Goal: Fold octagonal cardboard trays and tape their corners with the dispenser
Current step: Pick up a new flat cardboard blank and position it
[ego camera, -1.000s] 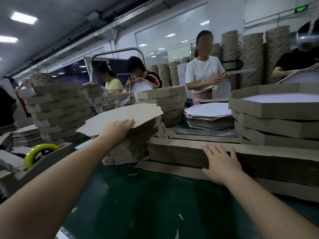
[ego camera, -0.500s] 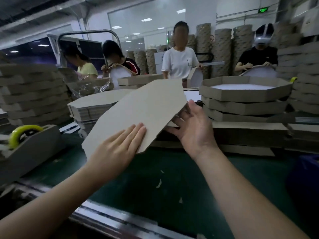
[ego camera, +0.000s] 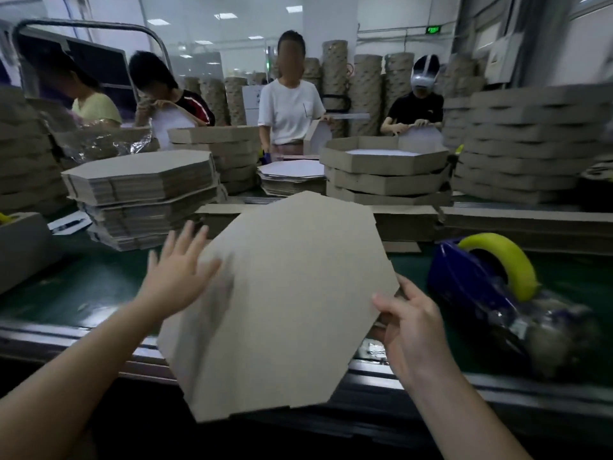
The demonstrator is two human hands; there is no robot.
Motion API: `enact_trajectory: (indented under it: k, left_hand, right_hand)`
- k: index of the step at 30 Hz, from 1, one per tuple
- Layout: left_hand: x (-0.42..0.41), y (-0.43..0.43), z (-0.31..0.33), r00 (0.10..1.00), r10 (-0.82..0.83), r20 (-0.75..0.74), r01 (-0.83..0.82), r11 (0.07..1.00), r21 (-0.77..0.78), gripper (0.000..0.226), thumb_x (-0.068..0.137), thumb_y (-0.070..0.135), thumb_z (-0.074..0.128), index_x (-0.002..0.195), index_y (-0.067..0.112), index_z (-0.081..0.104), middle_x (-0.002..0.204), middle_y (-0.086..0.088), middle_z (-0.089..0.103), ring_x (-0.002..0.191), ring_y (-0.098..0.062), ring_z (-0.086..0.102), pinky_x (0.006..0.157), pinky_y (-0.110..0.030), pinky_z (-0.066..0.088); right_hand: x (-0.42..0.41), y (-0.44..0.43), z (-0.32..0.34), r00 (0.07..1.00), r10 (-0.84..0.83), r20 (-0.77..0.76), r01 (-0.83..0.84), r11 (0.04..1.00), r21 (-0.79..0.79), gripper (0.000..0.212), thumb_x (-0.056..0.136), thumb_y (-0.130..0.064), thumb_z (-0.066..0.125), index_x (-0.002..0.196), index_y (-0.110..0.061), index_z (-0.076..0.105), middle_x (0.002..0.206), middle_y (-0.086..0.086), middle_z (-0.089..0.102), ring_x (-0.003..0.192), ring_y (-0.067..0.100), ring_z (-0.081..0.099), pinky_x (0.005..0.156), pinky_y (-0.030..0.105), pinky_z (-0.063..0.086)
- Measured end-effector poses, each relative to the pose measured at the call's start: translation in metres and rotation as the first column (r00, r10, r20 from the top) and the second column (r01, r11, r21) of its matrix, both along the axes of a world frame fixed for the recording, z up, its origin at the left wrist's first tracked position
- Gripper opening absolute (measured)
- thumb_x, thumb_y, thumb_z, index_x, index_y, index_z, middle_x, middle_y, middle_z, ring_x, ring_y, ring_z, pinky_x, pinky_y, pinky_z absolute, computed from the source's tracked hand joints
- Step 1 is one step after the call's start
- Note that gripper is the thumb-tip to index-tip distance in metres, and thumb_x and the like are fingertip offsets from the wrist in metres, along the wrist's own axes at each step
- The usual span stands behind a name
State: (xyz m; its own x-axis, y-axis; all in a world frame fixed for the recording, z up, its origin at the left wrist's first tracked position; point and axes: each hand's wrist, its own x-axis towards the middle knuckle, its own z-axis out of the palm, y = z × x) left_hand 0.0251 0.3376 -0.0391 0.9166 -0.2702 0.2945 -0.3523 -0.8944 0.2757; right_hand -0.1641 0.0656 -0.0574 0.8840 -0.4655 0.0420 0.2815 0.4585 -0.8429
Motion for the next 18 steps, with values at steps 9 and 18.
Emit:
enact_trajectory:
  k: [9, 18]
  left_hand:
    - [0.012, -0.004, -0.008, 0.933, -0.06, -0.356, -0.289, 0.467, -0.836, 0.028, 0.083, 0.026, 0.074, 0.109, 0.016, 0.073, 0.077, -0.008, 0.067, 0.075, -0.027, 0.059, 0.076, -0.035, 0.048]
    - [-0.092, -0.081, 0.024, 0.96, -0.275, -0.045, 0.155, 0.662, -0.733, 0.014, 0.079, 0.021, 0.077, 0.08, 0.033, 0.071, 0.071, 0.012, 0.067, 0.064, 0.002, 0.056, 0.062, -0.012, 0.042]
  right_hand:
    - [-0.046, -0.042, -0.003, 0.885, -0.396, -0.245, 0.042, 0.593, -0.804, 0.054, 0.087, -0.012, 0.068, 0.137, -0.016, 0.048, 0.135, -0.004, 0.058, 0.115, 0.012, 0.058, 0.092, 0.032, 0.049]
    - [-0.037, -0.022, 0.005, 0.951, -0.211, 0.225, 0.191, -0.168, -0.967, 0.067, 0.093, -0.03, 0.054, 0.15, -0.032, 0.019, 0.163, -0.012, 0.002, 0.148, 0.002, -0.008, 0.12, 0.038, 0.007]
